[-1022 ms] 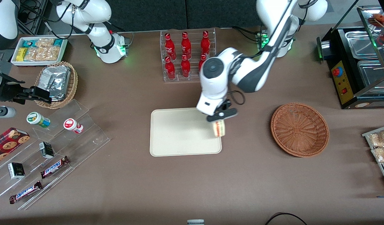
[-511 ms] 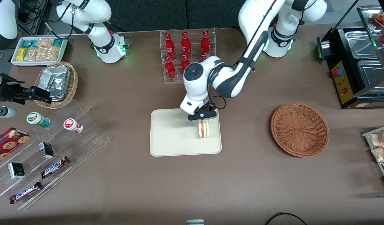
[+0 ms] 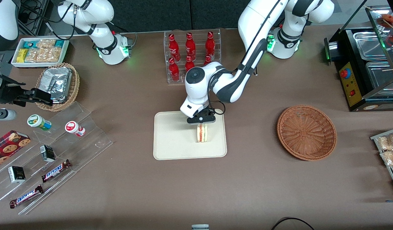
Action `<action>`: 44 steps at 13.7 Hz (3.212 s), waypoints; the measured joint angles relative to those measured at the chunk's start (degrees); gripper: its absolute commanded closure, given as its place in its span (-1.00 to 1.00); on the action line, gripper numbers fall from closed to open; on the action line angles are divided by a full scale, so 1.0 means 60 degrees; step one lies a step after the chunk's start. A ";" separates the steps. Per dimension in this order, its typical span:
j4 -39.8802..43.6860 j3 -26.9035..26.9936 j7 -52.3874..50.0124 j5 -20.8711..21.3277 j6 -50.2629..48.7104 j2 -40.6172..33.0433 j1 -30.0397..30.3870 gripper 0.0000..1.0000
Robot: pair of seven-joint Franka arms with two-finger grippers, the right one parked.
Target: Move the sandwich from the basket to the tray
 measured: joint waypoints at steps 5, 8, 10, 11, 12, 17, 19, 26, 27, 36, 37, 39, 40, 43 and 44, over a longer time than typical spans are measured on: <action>0.0106 0.0009 0.0001 0.0036 0.0006 0.0174 -0.0001 -0.99; 0.0343 0.0031 -0.0012 0.0049 0.0009 0.0172 0.0000 -0.99; 0.0594 0.0097 -0.0308 0.0048 0.0004 0.0099 0.0008 -0.99; 0.0696 0.0145 -0.0542 0.0048 -0.0085 -0.0026 0.0022 -0.99; 0.0793 0.0193 -0.0760 0.0048 -0.0384 -0.0229 0.0059 -0.99; 0.1140 0.0280 -0.0896 0.0035 -0.2962 -0.2150 0.1176 -0.99; 0.1158 0.0501 -0.0876 0.0039 -0.3869 -0.2841 0.1332 -0.99; 0.2200 0.2255 0.2114 -0.0845 -0.6486 -0.4080 0.1973 -0.99; 0.2374 0.2302 0.2606 -0.0915 -0.6775 -0.4167 0.2293 -0.99; 0.2700 0.2273 0.7688 -0.1716 -0.9068 -0.5685 0.5179 -0.99; 0.2699 0.2140 0.8085 -0.1854 -0.9231 -0.5821 0.5517 -0.99; 0.2697 0.1468 0.8462 -0.1996 -0.9386 -0.5973 0.6334 -0.99; 0.2697 0.1047 0.8488 -0.2005 -0.9390 -0.5995 0.6685 -0.99; 0.2683 0.0445 0.8486 -0.2006 -0.9394 -0.5995 0.7106 -0.99; 0.2657 0.0424 0.8486 -0.2006 -0.9407 -0.6000 0.7126 -0.99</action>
